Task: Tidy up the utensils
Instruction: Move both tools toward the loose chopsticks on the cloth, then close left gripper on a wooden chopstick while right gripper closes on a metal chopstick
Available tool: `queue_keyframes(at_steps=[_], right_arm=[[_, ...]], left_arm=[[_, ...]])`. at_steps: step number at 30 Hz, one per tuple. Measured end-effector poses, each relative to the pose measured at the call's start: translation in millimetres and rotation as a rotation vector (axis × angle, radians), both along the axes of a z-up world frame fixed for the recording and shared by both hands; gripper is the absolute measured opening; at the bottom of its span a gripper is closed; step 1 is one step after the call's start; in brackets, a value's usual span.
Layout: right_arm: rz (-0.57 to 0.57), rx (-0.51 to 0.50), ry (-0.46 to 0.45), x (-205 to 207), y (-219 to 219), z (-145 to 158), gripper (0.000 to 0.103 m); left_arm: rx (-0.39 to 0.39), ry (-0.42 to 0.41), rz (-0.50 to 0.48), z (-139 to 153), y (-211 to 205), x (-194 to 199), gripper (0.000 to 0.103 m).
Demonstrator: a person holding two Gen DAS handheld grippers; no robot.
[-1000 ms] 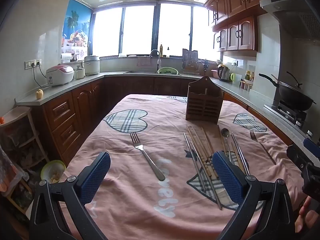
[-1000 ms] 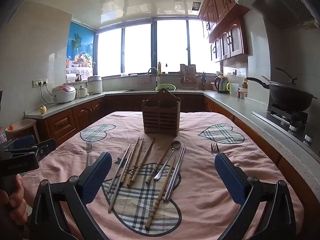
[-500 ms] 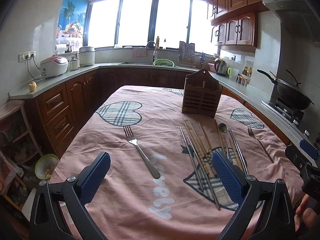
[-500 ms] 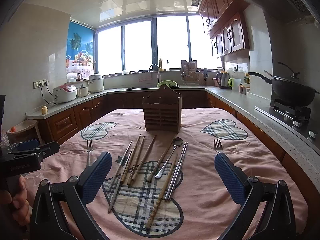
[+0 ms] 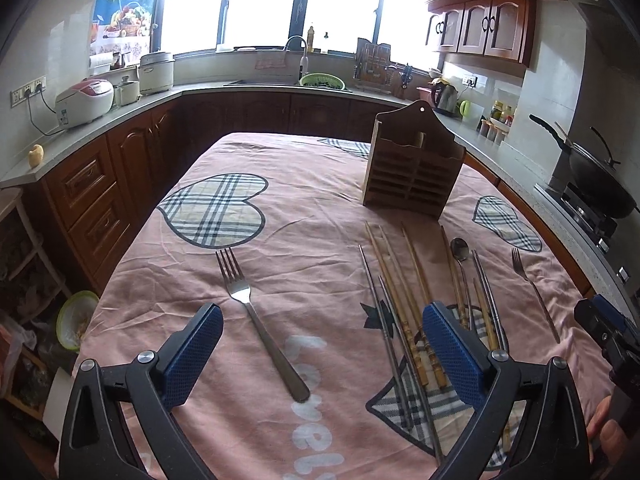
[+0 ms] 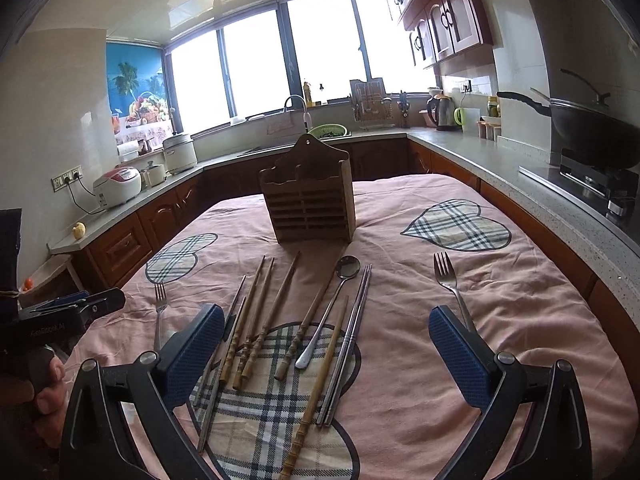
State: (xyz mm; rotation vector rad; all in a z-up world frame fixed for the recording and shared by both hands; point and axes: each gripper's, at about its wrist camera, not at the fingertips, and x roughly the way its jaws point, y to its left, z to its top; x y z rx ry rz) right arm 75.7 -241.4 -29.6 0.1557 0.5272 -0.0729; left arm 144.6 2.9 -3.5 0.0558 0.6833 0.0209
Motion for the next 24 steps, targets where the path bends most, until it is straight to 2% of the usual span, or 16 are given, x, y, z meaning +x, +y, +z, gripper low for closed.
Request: queue_keyframes(at_steps=[6,11,17,24], right_arm=[[-0.004,0.053,0.068,37.6,-16.6,-8.0,0.084],[-0.012,0.08,0.129,70.0,-28.6,-15.3,0.061],[-0.03,0.114,0.227,108.2,-48.2,-33.8,0.039],[-0.05,0.153,0.308,140.6,-66.1,-52.7,0.032]], left_arm=[[-0.024,0.045,-0.012,-5.4,-2.9,43.8,0.089],[-0.025,0.092,-0.018,-10.1,-4.1,79.7,0.081],[-0.025,0.13,-0.016,-16.6,-5.9,130.2,0.072],[-0.004,0.202,-0.027,-37.4,-16.9,191.0,0.066]])
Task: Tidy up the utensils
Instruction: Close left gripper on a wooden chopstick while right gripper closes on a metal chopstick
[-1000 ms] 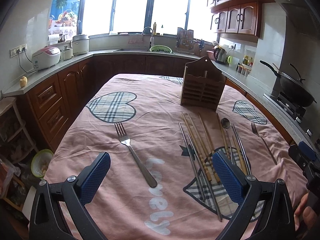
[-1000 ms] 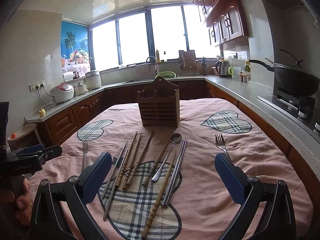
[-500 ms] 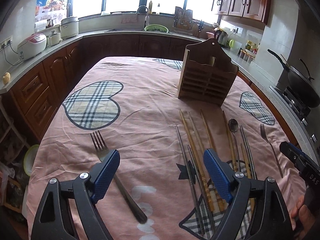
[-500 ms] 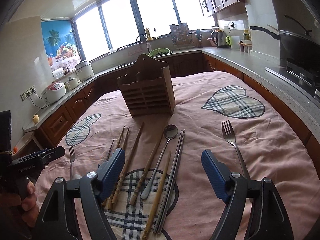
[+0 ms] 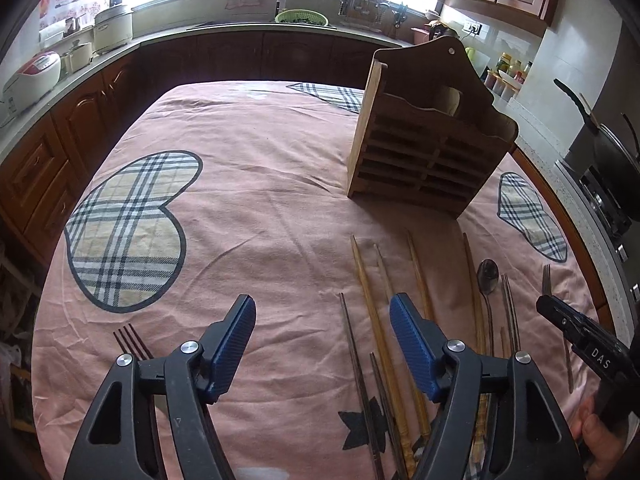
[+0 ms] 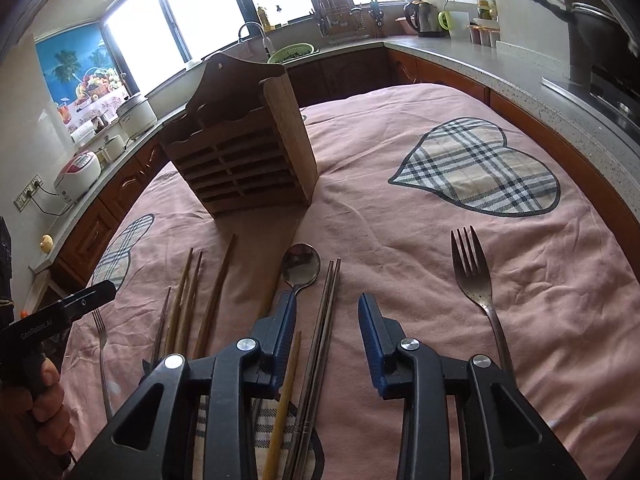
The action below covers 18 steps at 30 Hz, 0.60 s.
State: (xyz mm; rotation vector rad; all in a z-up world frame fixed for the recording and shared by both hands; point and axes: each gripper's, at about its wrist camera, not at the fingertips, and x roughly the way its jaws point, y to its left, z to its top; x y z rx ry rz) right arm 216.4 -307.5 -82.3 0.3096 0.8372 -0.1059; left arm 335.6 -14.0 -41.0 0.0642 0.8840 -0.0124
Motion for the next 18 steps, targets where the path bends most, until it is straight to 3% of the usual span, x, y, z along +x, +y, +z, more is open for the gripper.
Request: queue_keyframes(at_steps=[13,18], right_arm=[[0.013,-0.023,0.118,38.4,-7.5,-27.8,0.017],[0.033,-0.048,0.142,49.4,-5.5,-29.3,0.014]], left_arm=[[-0.024,0.169,-0.007,-67.6,-15.5,73.7,0.044],[-0.03,0.199,-0.037,-75.9,-32.0,85.3,0.041]])
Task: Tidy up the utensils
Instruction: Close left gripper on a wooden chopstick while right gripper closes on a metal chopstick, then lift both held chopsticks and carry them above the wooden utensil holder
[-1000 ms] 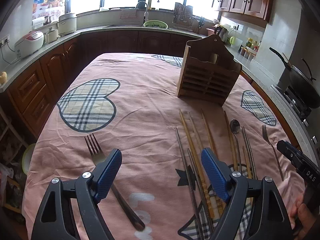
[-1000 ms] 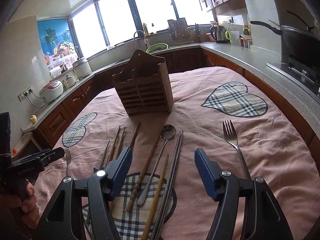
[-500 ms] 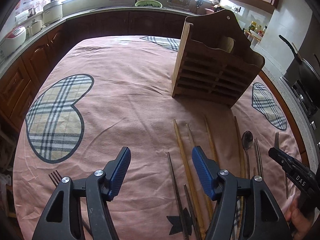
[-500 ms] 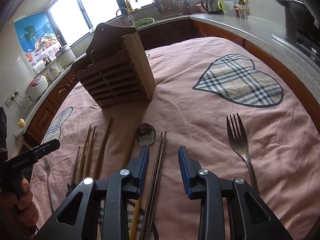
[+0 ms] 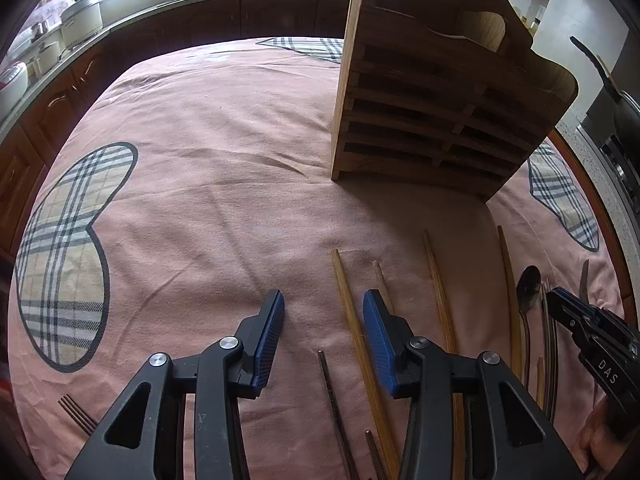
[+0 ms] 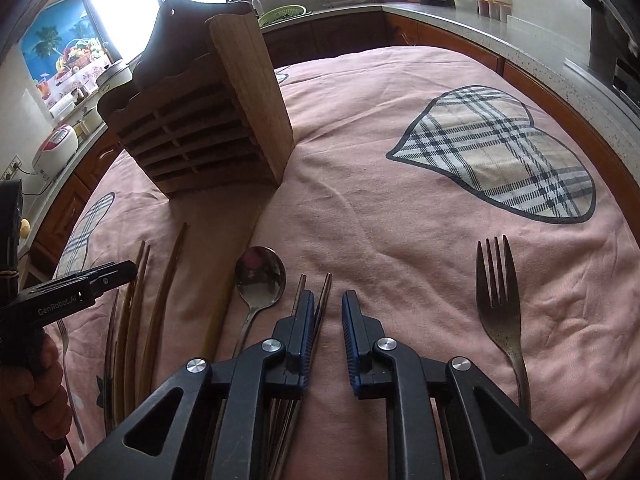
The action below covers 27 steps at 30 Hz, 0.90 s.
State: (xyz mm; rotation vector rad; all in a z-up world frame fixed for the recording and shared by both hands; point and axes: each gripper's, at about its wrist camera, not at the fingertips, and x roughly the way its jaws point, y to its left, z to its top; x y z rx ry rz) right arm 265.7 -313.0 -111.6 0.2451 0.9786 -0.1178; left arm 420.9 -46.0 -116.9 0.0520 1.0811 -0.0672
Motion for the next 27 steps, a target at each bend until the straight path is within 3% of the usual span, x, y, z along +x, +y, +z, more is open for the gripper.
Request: queue_keyframes(at_steps=[2,6,7,13,19,27], right_arm=[[0.015,-0.026,0.007,4.6,4.0,-0.4,0.015],[0.021,-0.034,0.0,12.2,6.3,-2.3,0.013],[0.018,-0.037,-0.002,12.5,6.0,-2.8,0.008],[0.016,0.044,-0.04,3.8,-1.7,6.8,0.005],[0.022,0.066,-0.13,-10.8,-2.5,45.3,0.003],[0.032,0.073,-0.242,-30.0,2.3,92.5,0.004]], left_arm=[[0.001,0.002,-0.013,-0.3,-6.4,0.2,0.037],[0.046,-0.018,-0.033,-0.7,-14.1,1.6,0.013],[0.038,-0.017,-0.033,0.1,-13.2,0.9,0.008],[-0.026,-0.055,-0.024,22.5,-2.0,-11.7,0.007],[-0.122,-0.138,-0.033,72.7,8.6,-47.2,0.006],[-0.182,-0.249,-0.041,124.9,27.9,-103.7,0.005]])
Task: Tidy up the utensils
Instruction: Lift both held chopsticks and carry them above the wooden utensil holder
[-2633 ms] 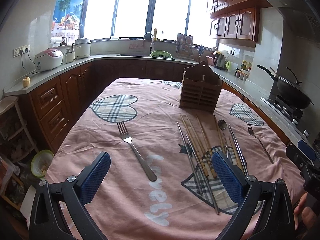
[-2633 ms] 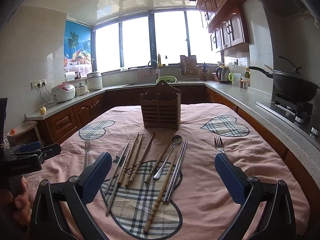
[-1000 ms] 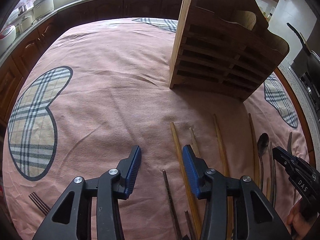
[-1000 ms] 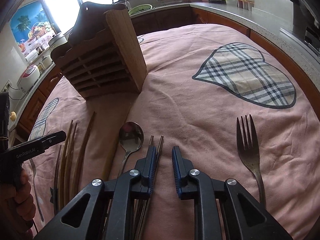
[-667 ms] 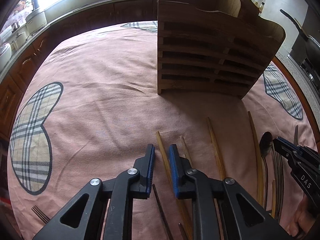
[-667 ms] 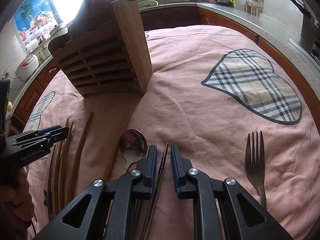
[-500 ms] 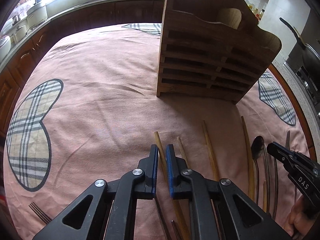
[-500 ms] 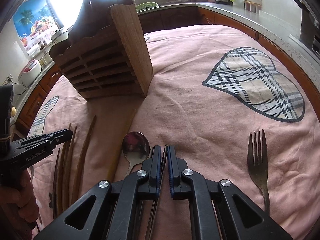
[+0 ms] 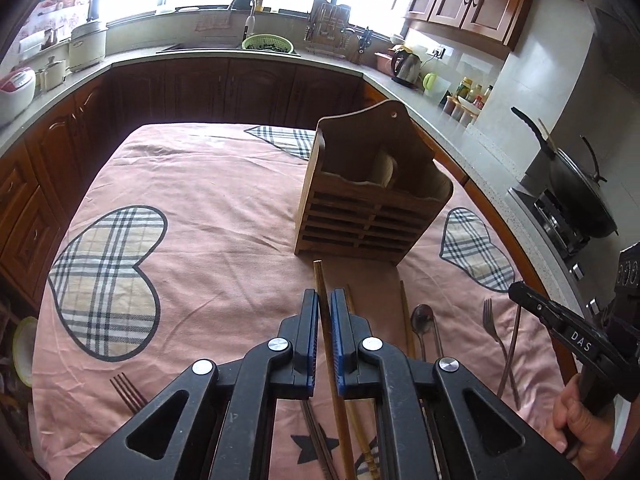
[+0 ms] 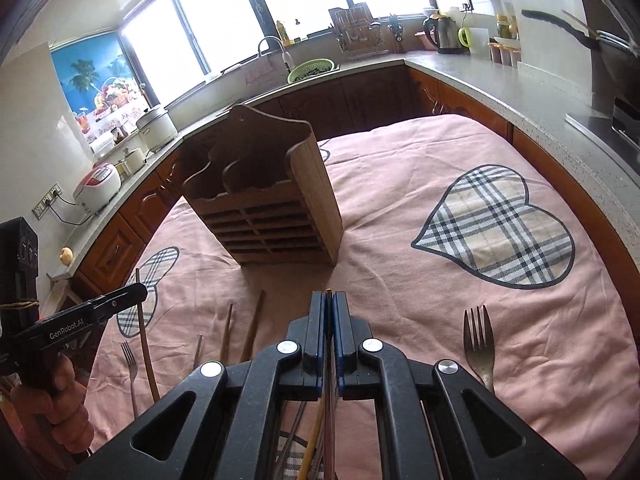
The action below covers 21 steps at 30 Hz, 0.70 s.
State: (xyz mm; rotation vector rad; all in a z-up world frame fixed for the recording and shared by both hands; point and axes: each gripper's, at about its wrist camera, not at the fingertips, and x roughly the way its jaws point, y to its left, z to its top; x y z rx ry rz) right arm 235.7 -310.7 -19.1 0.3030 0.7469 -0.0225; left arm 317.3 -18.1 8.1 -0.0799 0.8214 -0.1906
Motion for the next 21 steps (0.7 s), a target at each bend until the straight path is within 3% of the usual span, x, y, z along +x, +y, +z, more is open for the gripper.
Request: queue_keyframes(at_steps=[8,21], right_arm=[[0.019,-0.005,-0.085,-14.6,11.5,34.6,0.004],[0.029,-0.01,-0.2,-18.6,21.7,76.2,0.004]], left_arm=[[-0.033,-0.078,0.0,27.0,15.5,-41.7,0.005],[-0.081,-0.215,0.017,38.3,27.7,-76.3,0.004]])
